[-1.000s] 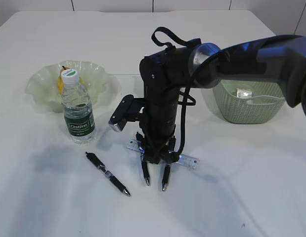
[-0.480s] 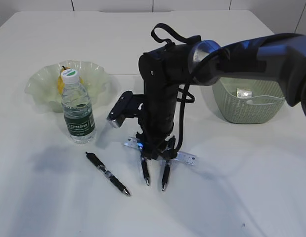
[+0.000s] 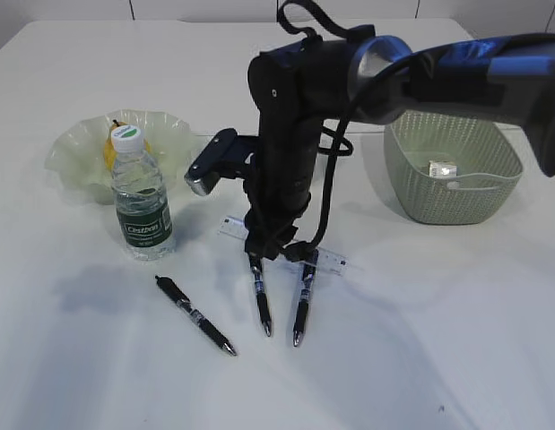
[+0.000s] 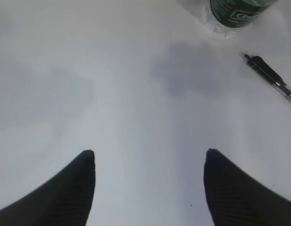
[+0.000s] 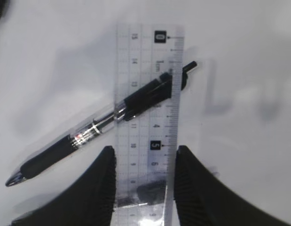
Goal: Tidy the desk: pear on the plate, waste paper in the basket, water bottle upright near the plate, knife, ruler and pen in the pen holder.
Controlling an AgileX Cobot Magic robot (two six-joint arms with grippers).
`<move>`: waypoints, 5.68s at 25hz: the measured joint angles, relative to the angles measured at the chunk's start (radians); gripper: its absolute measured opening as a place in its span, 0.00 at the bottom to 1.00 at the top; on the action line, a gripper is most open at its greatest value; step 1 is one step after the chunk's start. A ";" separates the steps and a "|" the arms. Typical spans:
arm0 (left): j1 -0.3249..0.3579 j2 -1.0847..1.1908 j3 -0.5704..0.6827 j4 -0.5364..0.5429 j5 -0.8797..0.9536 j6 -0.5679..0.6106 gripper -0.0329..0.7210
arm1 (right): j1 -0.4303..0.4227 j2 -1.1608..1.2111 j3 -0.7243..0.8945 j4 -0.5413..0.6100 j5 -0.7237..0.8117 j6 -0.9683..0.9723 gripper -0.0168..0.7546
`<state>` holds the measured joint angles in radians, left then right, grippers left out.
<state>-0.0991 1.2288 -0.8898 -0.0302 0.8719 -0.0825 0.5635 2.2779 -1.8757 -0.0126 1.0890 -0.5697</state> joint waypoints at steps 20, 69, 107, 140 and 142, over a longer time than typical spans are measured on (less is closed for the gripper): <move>0.000 0.000 0.000 0.000 0.018 0.000 0.68 | -0.225 -0.380 -0.004 0.260 -0.017 -0.069 0.38; 0.000 0.000 0.000 0.000 0.021 0.000 0.66 | -0.268 0.097 -0.199 0.834 -0.912 -0.366 0.38; 0.000 0.000 0.000 0.000 0.010 0.000 0.66 | -0.268 0.142 -0.222 0.829 -0.699 -0.362 0.50; 0.000 0.000 0.000 -0.002 0.077 0.000 0.66 | -0.141 -0.282 -0.222 0.032 0.160 0.522 0.51; 0.000 0.000 0.000 -0.002 0.082 0.000 0.66 | -0.116 -0.282 -0.222 0.026 0.160 0.549 0.51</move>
<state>-0.0991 1.2288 -0.8898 -0.0320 0.9536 -0.0825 0.4480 1.9955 -2.0980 0.0134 1.2485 -0.0206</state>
